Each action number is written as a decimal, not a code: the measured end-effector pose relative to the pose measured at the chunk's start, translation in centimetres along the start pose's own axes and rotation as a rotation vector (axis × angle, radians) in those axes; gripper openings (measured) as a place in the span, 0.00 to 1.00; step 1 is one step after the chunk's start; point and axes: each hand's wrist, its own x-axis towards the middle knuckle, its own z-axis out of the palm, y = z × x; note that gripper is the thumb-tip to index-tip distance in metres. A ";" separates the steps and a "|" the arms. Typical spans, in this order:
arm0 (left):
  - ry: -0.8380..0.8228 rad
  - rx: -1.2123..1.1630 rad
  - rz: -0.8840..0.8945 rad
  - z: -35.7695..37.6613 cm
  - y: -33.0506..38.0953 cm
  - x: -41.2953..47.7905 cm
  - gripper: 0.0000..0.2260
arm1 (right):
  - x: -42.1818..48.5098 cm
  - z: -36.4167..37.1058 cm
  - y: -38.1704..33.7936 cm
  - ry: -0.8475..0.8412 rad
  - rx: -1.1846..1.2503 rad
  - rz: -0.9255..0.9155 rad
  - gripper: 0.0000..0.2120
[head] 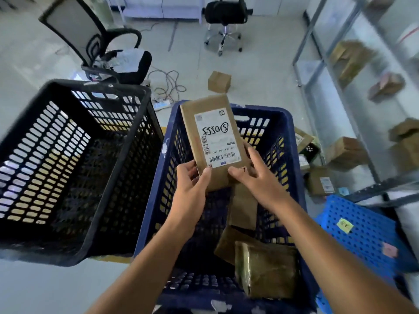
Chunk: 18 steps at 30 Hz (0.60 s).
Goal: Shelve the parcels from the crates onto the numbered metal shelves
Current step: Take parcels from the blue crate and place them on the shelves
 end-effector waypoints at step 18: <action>-0.554 0.842 0.816 -3.3 6.7 -12.4 0.41 | -33.2 1.3 -4.3 0.520 -0.153 0.022 0.31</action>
